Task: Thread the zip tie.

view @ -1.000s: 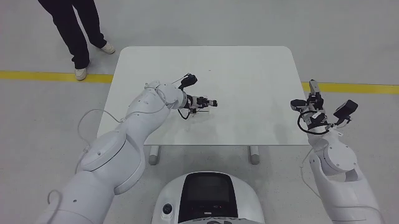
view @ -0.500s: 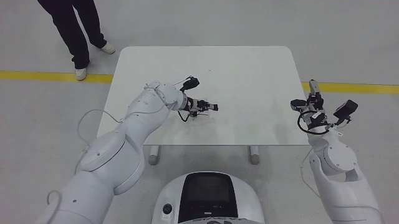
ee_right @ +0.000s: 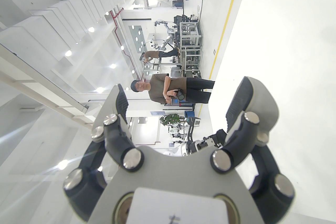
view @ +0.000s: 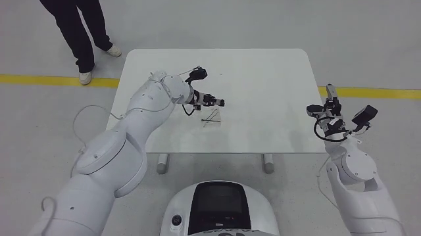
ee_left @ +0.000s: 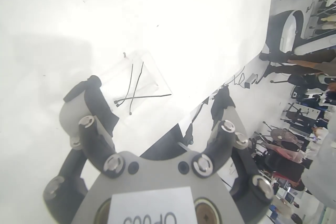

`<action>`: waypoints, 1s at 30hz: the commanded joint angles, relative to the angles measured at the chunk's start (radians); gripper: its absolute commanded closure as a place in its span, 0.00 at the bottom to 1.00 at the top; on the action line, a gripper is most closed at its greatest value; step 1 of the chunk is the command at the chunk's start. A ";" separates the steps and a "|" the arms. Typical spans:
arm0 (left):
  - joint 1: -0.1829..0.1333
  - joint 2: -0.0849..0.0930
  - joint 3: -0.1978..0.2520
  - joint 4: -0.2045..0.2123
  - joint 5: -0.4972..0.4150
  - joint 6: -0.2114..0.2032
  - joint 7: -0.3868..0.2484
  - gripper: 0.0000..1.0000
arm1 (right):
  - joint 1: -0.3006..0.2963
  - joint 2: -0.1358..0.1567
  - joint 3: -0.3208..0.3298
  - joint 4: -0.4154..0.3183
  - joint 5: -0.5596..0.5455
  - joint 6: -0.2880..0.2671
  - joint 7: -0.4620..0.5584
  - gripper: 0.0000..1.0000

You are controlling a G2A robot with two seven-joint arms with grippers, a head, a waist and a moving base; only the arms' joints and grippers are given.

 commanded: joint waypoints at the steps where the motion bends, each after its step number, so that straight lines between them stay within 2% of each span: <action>1: -0.002 0.000 0.008 -0.005 0.021 0.002 0.007 0.00 | 0.000 0.000 0.000 0.000 0.000 0.000 0.000 0.00; 4: 0.000 0.002 0.035 -0.057 0.088 0.010 0.030 0.00 | 0.000 0.000 0.000 0.000 0.000 0.000 0.000 0.00; 6: -0.004 0.006 0.041 -0.079 0.108 0.012 0.016 0.00 | 0.000 0.000 0.000 0.000 0.000 0.000 0.000 0.00; 8: -0.007 0.011 0.051 -0.105 0.128 0.008 -0.033 0.00 | 0.000 0.000 0.000 0.000 0.000 0.000 0.000 0.00; 11: -0.011 0.016 0.070 -0.136 0.181 0.040 -0.046 0.00 | 0.000 0.000 0.000 0.000 0.000 0.000 0.000 0.00; 20: -0.006 0.016 0.076 -0.147 0.192 0.033 -0.047 0.00 | 0.000 0.000 0.000 0.000 0.000 0.000 0.000 0.00; 22: -0.018 0.019 0.099 -0.165 0.254 0.032 -0.065 0.00 | 0.000 0.000 0.000 0.000 0.000 0.000 0.000 0.00; 27: -0.026 0.024 0.124 -0.220 0.311 0.051 -0.125 0.00 | 0.000 0.000 0.000 0.000 0.000 0.000 0.000 0.00; 30: -0.030 0.027 0.132 -0.243 0.340 0.087 -0.135 0.00 | 0.000 0.000 0.000 0.000 0.000 0.000 0.000 0.00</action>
